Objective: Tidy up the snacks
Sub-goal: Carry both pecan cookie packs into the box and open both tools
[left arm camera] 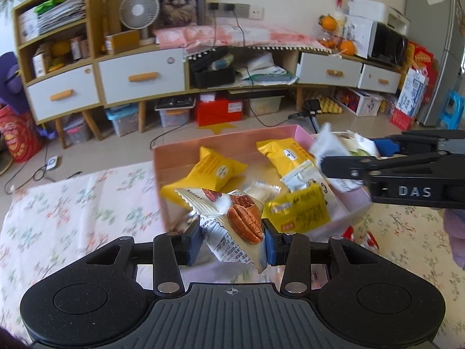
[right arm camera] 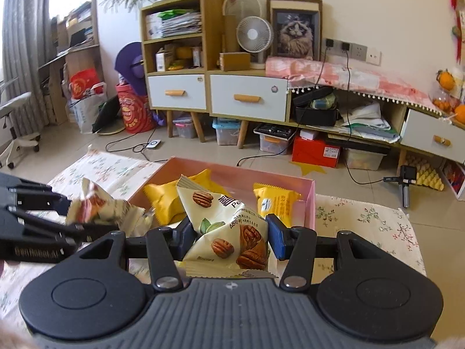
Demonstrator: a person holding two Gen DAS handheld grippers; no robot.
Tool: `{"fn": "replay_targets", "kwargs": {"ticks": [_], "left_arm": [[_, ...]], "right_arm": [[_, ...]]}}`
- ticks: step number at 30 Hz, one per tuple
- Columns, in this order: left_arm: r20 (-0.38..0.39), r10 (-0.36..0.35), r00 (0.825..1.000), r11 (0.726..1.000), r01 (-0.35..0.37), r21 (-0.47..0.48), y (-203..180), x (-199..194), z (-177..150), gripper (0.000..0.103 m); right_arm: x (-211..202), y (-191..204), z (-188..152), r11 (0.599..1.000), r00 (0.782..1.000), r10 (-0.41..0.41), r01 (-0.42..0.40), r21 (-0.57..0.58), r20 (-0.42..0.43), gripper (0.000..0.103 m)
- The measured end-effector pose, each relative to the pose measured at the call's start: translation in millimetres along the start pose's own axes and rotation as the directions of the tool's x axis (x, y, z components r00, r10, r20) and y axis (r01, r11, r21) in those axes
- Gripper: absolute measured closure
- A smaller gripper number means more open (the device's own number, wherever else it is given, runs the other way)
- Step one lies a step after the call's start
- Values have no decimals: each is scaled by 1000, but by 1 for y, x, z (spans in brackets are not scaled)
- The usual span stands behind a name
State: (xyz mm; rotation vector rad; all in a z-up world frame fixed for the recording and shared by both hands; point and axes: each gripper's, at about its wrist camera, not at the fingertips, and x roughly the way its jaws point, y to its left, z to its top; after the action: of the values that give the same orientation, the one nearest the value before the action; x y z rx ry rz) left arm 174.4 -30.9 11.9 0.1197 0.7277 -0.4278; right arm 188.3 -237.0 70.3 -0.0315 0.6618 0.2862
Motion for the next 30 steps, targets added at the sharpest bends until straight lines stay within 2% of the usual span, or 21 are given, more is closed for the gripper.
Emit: {"fn": "replay_targets", "kwargs": {"ticks": [8, 13, 23, 27, 30], "left_arm": [[-35, 15, 999, 999, -14, 29, -7, 50, 15, 64], [-30, 28, 999, 1000, -27, 9, 0, 64, 21, 63], [-37, 115, 993, 992, -113, 48, 4, 86, 34, 63], [-38, 108, 993, 993, -106, 51, 6, 87, 35, 58], [-29, 109, 994, 993, -107, 53, 5, 83, 33, 43]], "right_arm": [[30, -4, 4, 999, 1000, 29, -29, 25, -1, 55], [42, -12, 9, 998, 1000, 30, -31, 53, 5, 55], [60, -15, 12, 998, 1000, 19, -18, 63, -17, 54], [62, -14, 14, 998, 1000, 8, -6, 58, -26, 53], [58, -14, 17, 998, 1000, 0, 0, 58, -14, 39]]}}
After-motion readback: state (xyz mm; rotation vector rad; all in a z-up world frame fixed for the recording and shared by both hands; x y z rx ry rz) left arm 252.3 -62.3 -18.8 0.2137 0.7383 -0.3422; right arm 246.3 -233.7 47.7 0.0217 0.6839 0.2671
